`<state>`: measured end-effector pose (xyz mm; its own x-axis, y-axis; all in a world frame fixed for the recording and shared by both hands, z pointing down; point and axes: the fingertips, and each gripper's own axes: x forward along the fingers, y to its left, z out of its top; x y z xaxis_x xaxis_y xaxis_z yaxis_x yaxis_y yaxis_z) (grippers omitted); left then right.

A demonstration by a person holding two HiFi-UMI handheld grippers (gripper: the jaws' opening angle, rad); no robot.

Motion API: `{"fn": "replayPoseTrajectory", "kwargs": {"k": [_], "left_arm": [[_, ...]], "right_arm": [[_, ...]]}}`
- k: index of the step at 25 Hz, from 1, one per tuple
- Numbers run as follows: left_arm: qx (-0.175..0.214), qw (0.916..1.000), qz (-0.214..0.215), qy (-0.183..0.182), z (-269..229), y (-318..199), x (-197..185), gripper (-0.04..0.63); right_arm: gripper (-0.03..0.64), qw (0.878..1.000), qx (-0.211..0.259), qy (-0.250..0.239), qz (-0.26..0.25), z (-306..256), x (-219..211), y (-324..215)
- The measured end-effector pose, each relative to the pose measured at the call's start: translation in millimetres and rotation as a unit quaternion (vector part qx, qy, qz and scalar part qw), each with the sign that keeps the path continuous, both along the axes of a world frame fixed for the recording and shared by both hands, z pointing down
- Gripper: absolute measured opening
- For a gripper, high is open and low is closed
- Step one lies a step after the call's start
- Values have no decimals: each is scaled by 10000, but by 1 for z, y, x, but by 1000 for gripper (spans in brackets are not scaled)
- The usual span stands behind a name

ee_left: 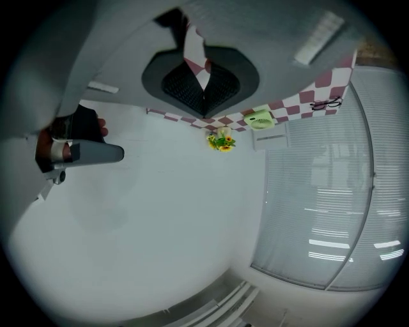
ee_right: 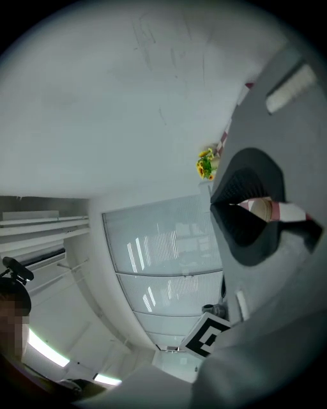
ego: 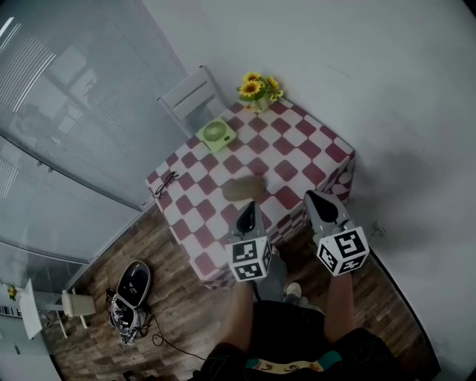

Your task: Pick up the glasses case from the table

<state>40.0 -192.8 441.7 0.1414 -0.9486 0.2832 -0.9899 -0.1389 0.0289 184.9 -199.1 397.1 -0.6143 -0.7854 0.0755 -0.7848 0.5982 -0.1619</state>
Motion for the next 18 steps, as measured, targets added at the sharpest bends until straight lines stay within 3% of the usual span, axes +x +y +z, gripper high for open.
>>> {"fn": "replayPoseTrajectory", "kwargs": {"k": [7, 12, 18], "left_arm": [[-382, 9980, -449, 220, 34, -2, -40, 11], [-631, 9938, -823, 392, 59, -10, -71, 11], [-901, 9869, -1202, 595, 86, -26, -109, 11]], "right_arm": [[3, 9967, -143, 393, -698, 18, -52, -17], [3, 9921, -286, 318, -1182, 33, -92, -36], [3, 9802, -426, 888, -1715, 57, -135, -71]]}}
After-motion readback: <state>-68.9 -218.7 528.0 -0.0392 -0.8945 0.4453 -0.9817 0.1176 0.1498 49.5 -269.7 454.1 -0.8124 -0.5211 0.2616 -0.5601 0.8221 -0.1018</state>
